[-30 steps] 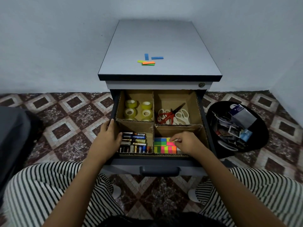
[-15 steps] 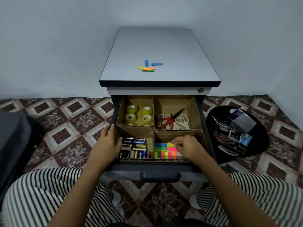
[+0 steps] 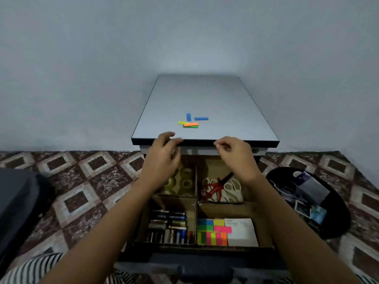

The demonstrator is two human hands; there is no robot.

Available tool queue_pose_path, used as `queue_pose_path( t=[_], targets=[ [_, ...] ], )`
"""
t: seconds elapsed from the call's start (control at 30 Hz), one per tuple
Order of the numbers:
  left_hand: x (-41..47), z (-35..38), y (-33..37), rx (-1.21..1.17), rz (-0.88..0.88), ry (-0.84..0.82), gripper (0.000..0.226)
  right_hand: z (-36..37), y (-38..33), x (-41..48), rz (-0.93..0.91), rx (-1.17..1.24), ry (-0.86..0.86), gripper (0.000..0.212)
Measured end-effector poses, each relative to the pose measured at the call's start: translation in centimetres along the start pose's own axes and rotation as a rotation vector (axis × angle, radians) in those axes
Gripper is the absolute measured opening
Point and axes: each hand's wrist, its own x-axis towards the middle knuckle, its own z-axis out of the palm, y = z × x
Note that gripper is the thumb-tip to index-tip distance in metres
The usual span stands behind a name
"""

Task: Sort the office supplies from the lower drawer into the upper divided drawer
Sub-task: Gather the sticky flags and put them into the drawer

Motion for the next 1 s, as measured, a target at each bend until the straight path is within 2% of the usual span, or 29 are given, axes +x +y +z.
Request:
queue_pose_path(
  t=[0.1,0.37,0.53,0.67,0.87,1.0],
  targets=[
    [3.8,1.1,0.1,0.082,0.034,-0.058,0.03,0.9,-1.7,3.4,-0.065,-0.109,0.068,0.027],
    [8.1,2.6,-0.5,0.322,-0.082,-0.263,0.046,4.3,-1.6,7.8,-0.16,-0.44,-0.123,0.044],
    [8.7,2.4,-1.0,0.399,-0.055,-0.325,0.041,4.6,-1.3,8.5,-0.16,-0.558,-0.169,0.046],
    [8.4,2.3,-1.0,0.404,-0.019,-0.304,0.038,4.7,-1.3,8.5,-0.168,-0.608,-0.175,0.046],
    [7.4,2.0,-1.4,0.386,0.06,-0.24,0.037,4.9,-1.0,8.1,-0.18,-0.573,-0.043,0.024],
    [6.3,2.0,-1.8,0.362,0.1,-0.18,0.037,4.5,-0.9,7.8,-0.21,-0.574,-0.005,0.023]
  ],
)
